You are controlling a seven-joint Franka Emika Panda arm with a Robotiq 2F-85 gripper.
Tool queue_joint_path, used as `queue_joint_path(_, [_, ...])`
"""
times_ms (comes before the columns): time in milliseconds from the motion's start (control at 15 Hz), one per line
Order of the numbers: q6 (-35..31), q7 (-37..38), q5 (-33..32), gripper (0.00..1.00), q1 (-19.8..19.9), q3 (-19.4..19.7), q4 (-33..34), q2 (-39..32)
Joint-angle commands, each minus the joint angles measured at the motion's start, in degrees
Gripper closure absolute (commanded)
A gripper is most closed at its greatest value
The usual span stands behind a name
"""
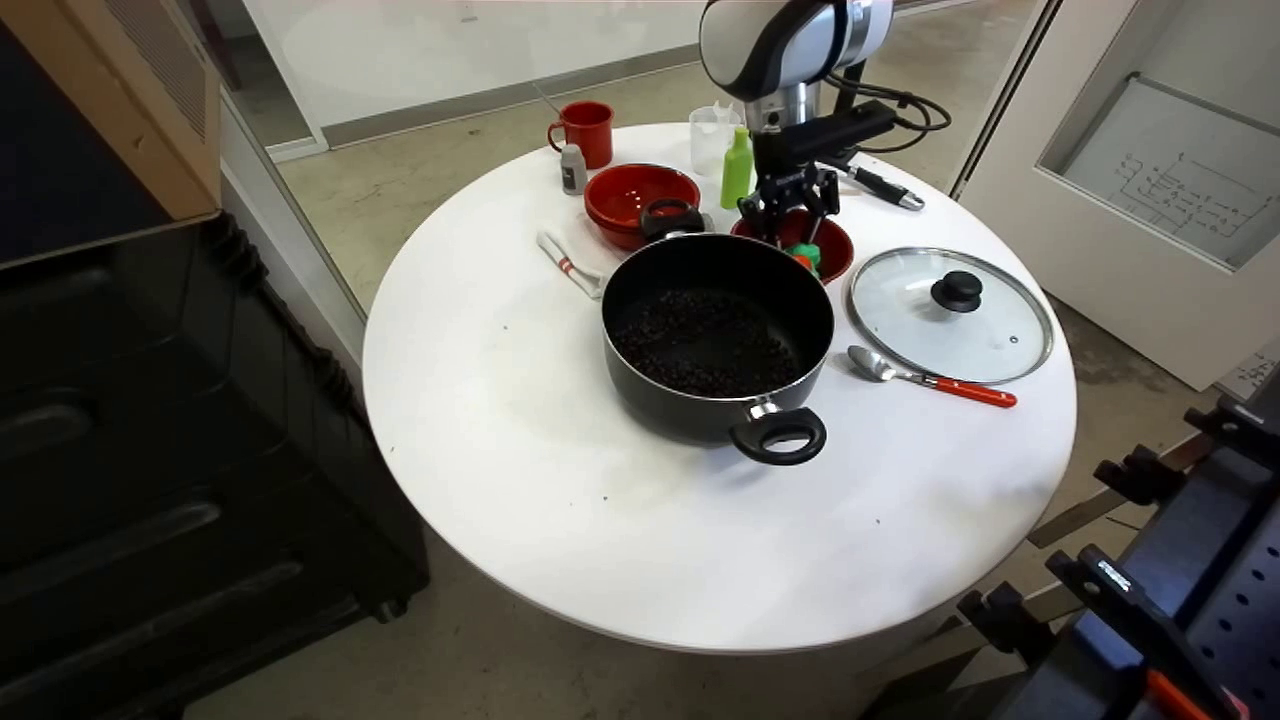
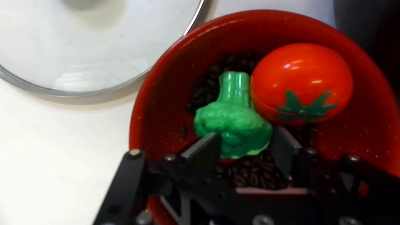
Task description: Move the objects from the orange bowl to the black pot, then cover the black pot with the glass lid
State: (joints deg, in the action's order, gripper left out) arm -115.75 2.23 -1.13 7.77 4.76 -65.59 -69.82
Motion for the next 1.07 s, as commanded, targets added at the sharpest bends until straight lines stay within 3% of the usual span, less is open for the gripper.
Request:
queue_joint_path(0, [1.40,0.40,0.21,0.81,0.14,0.26,2.68,-1.50])
queue_joint_path(67, [2.08,0.66,-0.02,0.37,-0.05,0.50,2.83,-1.45])
queue_joint_path(200, [4.46,1.20,-0.73,0.41,-0.58,1.21,2.66,-1.22])
queue_joint_path(600, [7.87,0.86,-3.08,0.02,-1.73,2.49,0.37,0.13])
queue_joint_path(1000, [5.36,1.58,-4.44,0.00,-3.53,3.60,-4.79,2.82])
